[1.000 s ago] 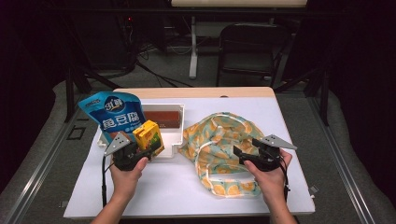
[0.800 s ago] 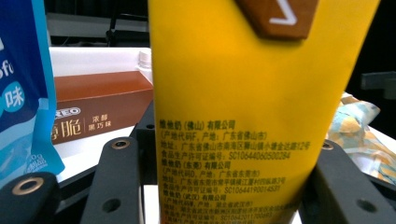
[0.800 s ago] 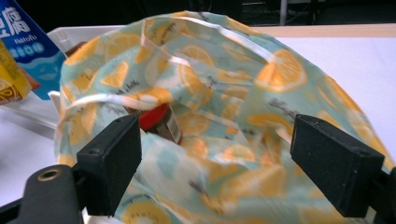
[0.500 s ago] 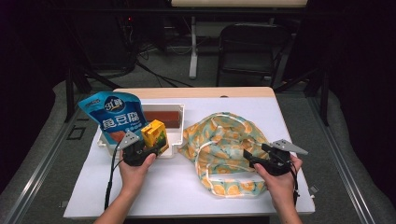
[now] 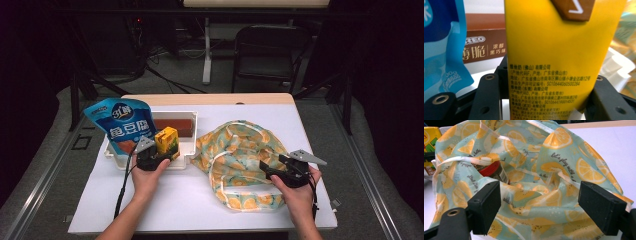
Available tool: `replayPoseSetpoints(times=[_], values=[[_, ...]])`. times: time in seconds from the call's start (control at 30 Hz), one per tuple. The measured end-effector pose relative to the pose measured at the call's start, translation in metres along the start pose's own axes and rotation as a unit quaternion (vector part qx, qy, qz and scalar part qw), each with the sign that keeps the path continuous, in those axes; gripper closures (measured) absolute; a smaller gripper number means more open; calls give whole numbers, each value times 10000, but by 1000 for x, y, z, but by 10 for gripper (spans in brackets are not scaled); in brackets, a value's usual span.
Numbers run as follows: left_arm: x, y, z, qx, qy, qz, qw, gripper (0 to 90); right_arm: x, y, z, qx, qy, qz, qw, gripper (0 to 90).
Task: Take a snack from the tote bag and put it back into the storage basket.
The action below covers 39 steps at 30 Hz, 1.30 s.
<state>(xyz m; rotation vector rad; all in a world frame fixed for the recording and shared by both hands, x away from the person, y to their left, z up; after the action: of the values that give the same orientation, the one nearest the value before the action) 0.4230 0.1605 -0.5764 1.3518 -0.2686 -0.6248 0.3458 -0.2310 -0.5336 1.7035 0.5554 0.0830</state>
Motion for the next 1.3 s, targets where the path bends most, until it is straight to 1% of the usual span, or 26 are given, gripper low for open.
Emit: replayPoseSetpoints(times=[0.03, 0.07, 0.1, 0.17, 0.2, 0.23, 0.27, 0.33, 0.4, 0.43, 0.47, 0.5, 0.53, 0.6, 0.7, 0.8, 0.87, 0.9, 0.93, 0.97, 1.03, 1.1, 1.17, 1.2, 1.23, 1.3], values=[[2, -1, 0, 9, 8, -8, 10000, 525, 0, 0, 0, -6, 12, -8, 10000, 180], [4, -1, 0, 30, -26, -82, 10000, 525, 1, 0, 0, 35, 15, 33, 10000, 180], [5, -1, 0, 70, -31, -193, 9998, 524, 1, 0, 1, 18, 17, 9, 10000, 180], [10, 1, 2, 120, -25, -246, 9996, 525, 1, -1, 1, -5, -4, -21, 10000, 181], [11, 2, 3, 130, -21, -199, 9997, 525, 1, -1, 1, 11, -9, -16, 10000, 181], [13, 3, 4, 92, -31, -161, 9998, 525, 1, -1, 1, 10, -9, -17, 10000, 182], [16, 4, 5, 83, -44, -275, 9996, 524, 1, -2, 1, 14, -16, -22, 10000, 182], [20, 4, 7, 183, 9, -344, 9992, 523, 2, -2, 1, 44, -8, 11, 10000, 183], [23, 4, 9, 246, -6, -344, 9991, 522, 1, -3, 2, -3, -16, -48, 10000, 184], [25, 4, 9, 292, 43, -405, 9987, 521, 1, -3, 2, -14, -28, -66, 10000, 184], [25, 3, 9, 321, 54, -513, 9982, 520, 2, -3, 2, 28, -39, -18, 10000, 185], [27, 2, 9, 265, 41, -518, 9983, 520, 2, -3, 3, 20, -37, -22, 10000, 186], [27, 0, 8, 268, 30, -607, 9978, 520, 1, -3, 4, 1, -36, -47, 10000, 186], [29, -4, 10, 388, 10, -545, 9978, 515, 2, -3, 4, 40, -56, -5, 10000, 187], [28, -6, 13, 600, 51, -537, 9967, 513, 1, -3, 4, 34, -40, -9, 10000, 188], [24, -8, 13, 528, 117, -636, 9965, 503, 2, -4, 4, 41, -76, 2, 10000, 190], [21, -9, 13, 632, 99, -765, 9950, 495, 2, -4, 4, 27, -73, -16, 10000, 191], [19, -10, 14, 679, 99, -771, 9947, 492, 2, -4, 3, 46, -78, 1, 10000, 192], [18, -11, 13, 607, 74, -767, 9952, 487, 1, -5, 4, 19, -85, -35, 10000, 192], [16, -11, 12, 539, 40, -809, 9953, 465, 2, -5, 4, 7, -90, -51, 9999, 192], [13, -11, 9, 424, 57, -829, 9956, 307, 2, -6, 3, 16, -83, -49, 10000, 192], [7, -7, 7, 390, 136, -662, 9970, 222, 2, -6, 3, -1, -75, -60, 10000, 192], [-3, 0, 7, 281, 71, -564, 9980, 200, 2, -6, 4, 15, -72, -32, 10000, 192], [-9, 3, 8, 254, 90, -443, 9987, 188, 2, -6, 4, 26, -68, -23, 10000, 191], [-15, 6, 8, 266, 67, -446, 9986, 201, 2, -6, 4, 22, -72, -27, 10000, 191], [-31, 11, 9, 251, 17, -309, 9992, 212, 1, -6, 4, 12, -63, -33, 10000, 191]])
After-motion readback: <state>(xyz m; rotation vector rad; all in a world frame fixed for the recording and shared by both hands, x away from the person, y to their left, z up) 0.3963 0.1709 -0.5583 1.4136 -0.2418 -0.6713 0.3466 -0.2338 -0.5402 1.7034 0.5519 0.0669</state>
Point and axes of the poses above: each handheld gripper's, and its own axes: x roughly forward along the jaws, y roughly out of its top, z roughly to its right, the point moved 5 cm from there along x, roughly forward along the jaws, and after that the axes turned 14 degrees about z, right-handed, at the moved point
